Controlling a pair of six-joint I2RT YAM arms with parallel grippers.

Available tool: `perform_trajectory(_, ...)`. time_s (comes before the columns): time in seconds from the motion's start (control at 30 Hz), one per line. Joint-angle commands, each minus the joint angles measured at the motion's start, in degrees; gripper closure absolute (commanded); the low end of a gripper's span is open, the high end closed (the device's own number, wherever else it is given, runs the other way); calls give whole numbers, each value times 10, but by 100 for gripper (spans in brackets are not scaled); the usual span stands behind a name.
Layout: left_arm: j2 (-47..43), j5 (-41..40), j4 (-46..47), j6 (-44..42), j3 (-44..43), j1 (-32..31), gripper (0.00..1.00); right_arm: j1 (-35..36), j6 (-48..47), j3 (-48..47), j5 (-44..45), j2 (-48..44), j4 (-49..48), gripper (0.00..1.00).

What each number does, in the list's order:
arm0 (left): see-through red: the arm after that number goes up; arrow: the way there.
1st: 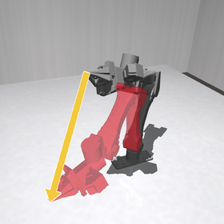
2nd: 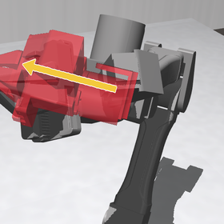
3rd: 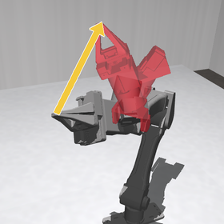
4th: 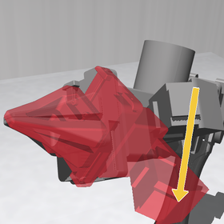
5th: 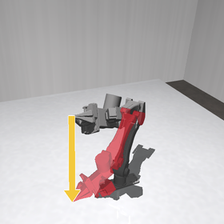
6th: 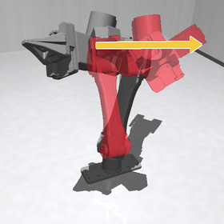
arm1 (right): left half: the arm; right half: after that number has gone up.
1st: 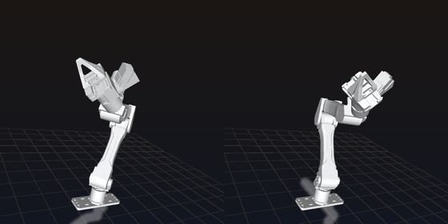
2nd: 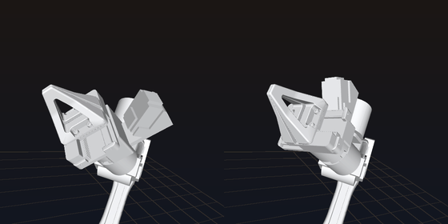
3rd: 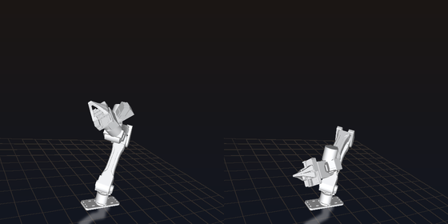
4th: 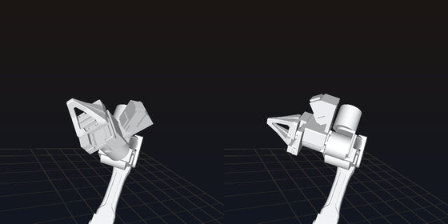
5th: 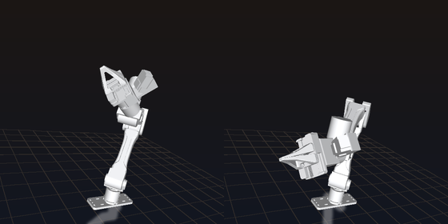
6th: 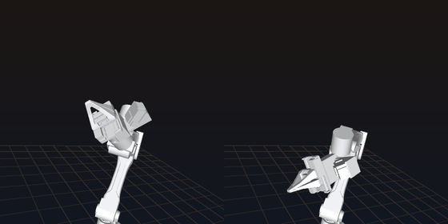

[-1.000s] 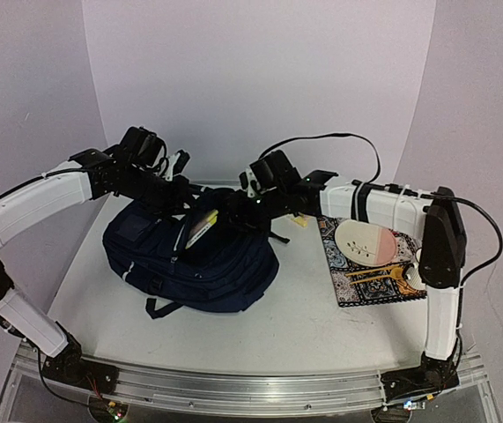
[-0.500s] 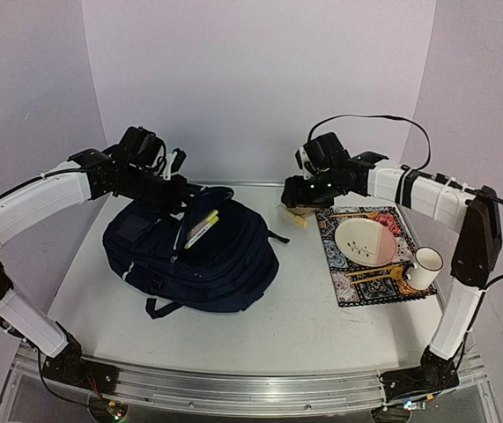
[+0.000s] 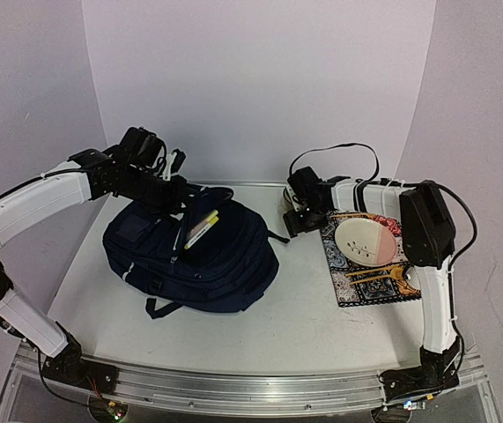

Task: Pack the student bag
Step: Pick up the pen from the corner of the board.

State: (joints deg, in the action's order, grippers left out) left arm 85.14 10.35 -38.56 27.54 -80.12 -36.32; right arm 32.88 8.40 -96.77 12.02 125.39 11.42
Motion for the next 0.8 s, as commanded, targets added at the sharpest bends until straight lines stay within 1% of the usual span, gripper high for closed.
perform_trajectory(0.0, -4, -36, 11, 10, -26, 5, 100, -21, -37, -40, 14, 30, -13, 32)
perform_trajectory(0.2, 1, -41, 8, 16, -25, 5, 100, -42, -40, -58, -20, 72, -49, 32)
perform_trajectory(0.43, 7, -46, 4, 20, -32, 5, 100, -58, -40, -91, -43, 115, -65, 34)
perform_trajectory(0.6, 7, -49, 3, 24, -32, 5, 100, -62, -50, -114, -59, 141, -67, 38)
perform_trajectory(0.77, 9, -50, 3, 27, -33, 5, 100, -62, -65, -129, -72, 159, -67, 45)
